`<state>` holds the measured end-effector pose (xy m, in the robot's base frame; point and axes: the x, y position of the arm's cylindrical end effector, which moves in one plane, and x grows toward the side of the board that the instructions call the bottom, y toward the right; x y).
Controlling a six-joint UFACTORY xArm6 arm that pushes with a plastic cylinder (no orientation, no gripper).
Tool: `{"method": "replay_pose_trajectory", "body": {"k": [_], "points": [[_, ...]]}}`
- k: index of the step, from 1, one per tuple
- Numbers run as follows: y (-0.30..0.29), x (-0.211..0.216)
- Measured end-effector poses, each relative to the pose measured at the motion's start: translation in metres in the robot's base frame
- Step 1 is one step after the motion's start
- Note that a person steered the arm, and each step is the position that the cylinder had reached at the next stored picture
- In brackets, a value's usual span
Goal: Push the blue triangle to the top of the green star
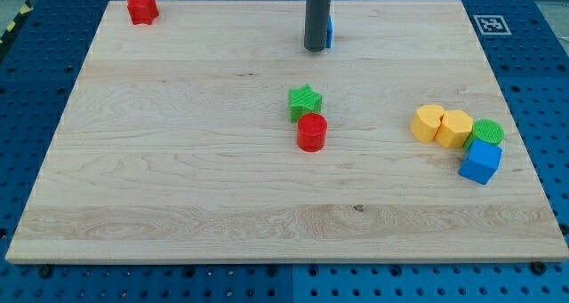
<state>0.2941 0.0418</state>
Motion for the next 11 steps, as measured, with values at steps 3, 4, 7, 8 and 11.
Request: {"method": "replay_pose_trajectory", "body": {"k": [3,4,7,8,11], "points": [[0.000,0.000],[0.002,0.010],[0.030,-0.029],[0.031,-0.046],[0.034,-0.089]]}}
